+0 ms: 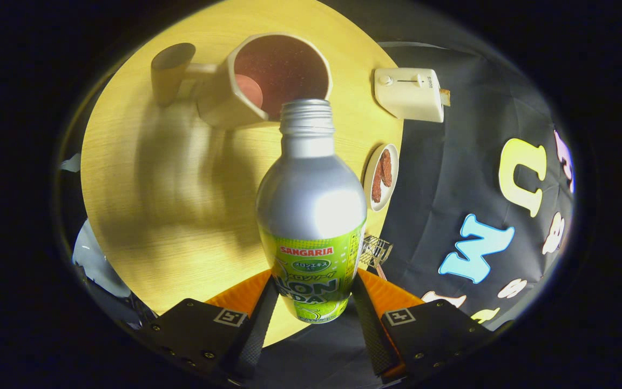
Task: Take the bottle from table, then pour the juice into the cup, finally place the bottle on the coaster
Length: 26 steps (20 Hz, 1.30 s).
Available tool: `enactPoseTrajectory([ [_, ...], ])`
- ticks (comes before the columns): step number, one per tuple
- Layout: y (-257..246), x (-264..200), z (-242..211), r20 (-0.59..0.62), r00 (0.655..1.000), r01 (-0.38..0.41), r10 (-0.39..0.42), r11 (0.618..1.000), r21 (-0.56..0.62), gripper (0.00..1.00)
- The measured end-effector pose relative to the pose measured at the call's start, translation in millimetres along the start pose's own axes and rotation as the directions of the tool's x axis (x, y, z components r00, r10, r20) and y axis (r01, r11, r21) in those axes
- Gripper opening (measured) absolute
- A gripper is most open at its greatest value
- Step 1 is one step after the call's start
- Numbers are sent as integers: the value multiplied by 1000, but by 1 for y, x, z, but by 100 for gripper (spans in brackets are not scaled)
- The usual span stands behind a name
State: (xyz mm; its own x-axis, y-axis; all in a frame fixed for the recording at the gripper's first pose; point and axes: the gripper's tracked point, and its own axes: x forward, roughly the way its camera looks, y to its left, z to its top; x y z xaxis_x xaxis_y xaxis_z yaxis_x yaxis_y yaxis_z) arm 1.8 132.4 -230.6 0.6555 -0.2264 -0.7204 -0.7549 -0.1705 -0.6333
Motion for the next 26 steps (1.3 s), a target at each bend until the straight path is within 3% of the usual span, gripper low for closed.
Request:
enactPoseTrajectory([
  [17, -26, -5, 8, -12, 998, 54, -56, 987, -152, 78],
  [26, -25, -13, 5, -24, 998, 46, -51, 980, -193, 78],
])
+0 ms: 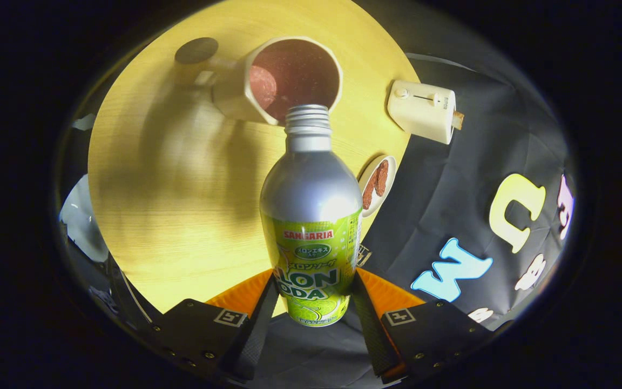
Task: Take the bottle from table, then pour the juice into the cup, finally place the bottle on the coaster
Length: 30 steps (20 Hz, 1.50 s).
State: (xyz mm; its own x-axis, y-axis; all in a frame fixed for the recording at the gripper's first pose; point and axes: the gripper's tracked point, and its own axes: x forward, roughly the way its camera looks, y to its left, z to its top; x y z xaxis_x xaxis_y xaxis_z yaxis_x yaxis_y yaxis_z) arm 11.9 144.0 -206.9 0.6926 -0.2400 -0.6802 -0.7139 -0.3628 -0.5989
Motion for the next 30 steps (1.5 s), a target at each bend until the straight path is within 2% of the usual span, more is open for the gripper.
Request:
enactPoseTrajectory([
  [16, -6, -19, -14, -25, 999, 36, -38, 996, -83, 78],
  [30, -34, -32, -9, -28, 995, 85, -91, 982, -168, 77],
])
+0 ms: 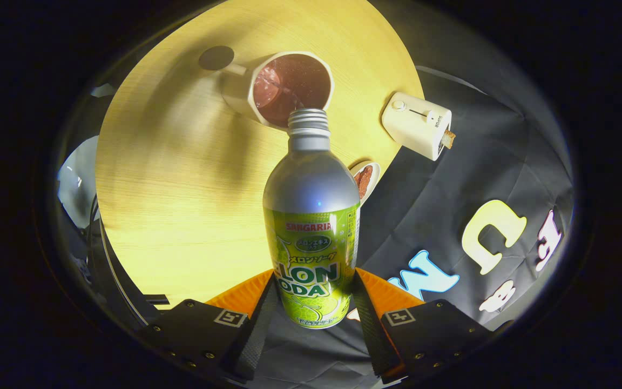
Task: Take the bottle from table, then pour the juice into the cup, finally place the bottle on the coaster
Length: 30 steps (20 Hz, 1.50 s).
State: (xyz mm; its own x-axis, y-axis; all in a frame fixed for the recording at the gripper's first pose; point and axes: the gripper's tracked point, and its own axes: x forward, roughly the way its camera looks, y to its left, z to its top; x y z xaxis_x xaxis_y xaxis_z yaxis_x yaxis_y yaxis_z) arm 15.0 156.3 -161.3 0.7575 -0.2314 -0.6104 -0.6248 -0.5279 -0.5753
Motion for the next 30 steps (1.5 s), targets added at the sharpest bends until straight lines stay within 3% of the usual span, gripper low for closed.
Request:
enactPoseTrajectory([
  [15, -6, -5, 9, -11, 1000, 18, -19, 996, -86, 77],
  [24, -6, -8, 6, -11, 999, 33, -34, 997, -64, 77],
  [30, 7, 0, 7, 34, 999, 24, -25, 999, 28, 78],
])
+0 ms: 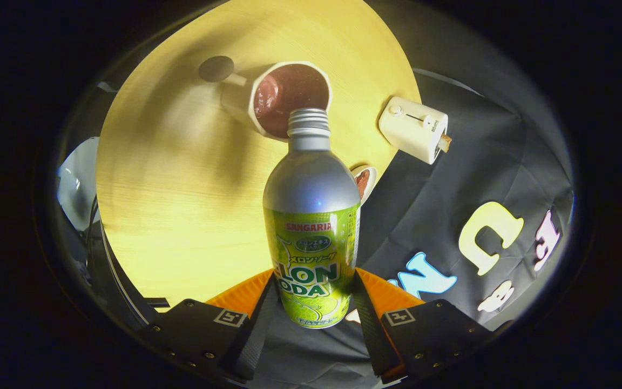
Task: Take the bottle from table, then pour the juice into the cup, finally place the bottle on the coaster
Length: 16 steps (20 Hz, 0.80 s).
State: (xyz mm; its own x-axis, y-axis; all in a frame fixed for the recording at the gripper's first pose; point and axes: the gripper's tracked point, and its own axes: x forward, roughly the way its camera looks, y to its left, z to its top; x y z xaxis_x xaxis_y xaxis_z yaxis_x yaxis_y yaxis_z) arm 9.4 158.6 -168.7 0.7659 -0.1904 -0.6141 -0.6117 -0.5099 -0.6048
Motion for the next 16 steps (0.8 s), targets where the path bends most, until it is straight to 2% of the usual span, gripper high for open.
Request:
enactPoseTrajectory([
  [6, 16, 11, 9, 96, 995, -27, 13, 988, 150, 78],
  [9, 26, 14, 12, 148, 989, -60, 20, 961, 272, 78],
  [12, 31, 18, 16, 207, 978, -63, -12, 934, 352, 78],
  [16, 51, 25, 19, 276, 961, -137, 1, 871, 473, 78],
])
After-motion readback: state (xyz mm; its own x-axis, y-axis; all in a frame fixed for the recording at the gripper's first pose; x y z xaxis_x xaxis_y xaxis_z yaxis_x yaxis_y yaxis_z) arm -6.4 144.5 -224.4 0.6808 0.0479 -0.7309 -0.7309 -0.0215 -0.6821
